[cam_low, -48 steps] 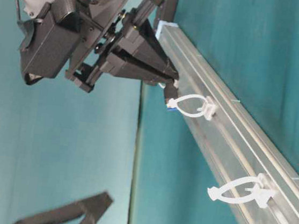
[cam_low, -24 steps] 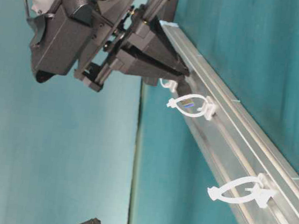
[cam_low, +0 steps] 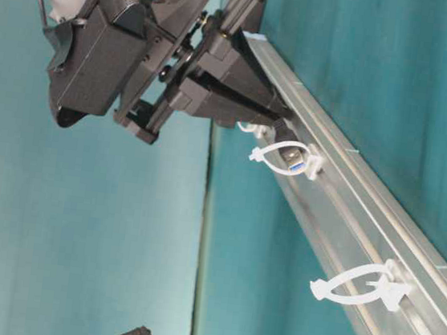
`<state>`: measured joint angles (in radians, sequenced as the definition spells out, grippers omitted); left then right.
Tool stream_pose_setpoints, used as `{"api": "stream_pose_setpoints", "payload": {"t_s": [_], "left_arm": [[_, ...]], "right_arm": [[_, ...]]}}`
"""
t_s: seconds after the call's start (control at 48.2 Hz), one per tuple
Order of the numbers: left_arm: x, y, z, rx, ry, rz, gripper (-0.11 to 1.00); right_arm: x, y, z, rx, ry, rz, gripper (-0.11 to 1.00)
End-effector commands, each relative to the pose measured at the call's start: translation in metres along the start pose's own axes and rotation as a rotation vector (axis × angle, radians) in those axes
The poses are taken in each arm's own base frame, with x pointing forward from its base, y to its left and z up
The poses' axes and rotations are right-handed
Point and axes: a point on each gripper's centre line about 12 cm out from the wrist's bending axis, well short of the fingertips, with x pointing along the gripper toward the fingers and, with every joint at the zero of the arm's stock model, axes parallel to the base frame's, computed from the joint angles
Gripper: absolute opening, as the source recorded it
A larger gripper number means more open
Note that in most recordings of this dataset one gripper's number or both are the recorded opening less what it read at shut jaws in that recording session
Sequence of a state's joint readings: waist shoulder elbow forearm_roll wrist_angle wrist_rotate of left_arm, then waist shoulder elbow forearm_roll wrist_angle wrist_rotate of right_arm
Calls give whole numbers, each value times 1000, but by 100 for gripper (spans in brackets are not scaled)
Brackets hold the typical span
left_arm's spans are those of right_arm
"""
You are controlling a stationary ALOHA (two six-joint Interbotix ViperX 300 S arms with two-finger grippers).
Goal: Pass the USB cable through three rings with both arms.
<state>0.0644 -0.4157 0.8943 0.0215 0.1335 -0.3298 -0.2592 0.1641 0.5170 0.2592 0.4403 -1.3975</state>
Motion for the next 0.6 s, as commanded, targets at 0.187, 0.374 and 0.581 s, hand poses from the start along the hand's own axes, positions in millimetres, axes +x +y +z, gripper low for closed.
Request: {"api": "stream_pose_setpoints", "payload": {"t_s": [0.187, 0.374, 0.581], "left_arm": [[-1, -4, 8, 3, -39, -15, 95], [3, -5, 12, -21, -84, -33, 95], [23, -9, 8, -57, -115, -61, 95]], "right_arm": [[3, -1, 17, -4, -32, -23, 9], [2, -4, 25, 7, -52, -30, 9], [1, -3, 31, 8, -61, -31, 9]]}}
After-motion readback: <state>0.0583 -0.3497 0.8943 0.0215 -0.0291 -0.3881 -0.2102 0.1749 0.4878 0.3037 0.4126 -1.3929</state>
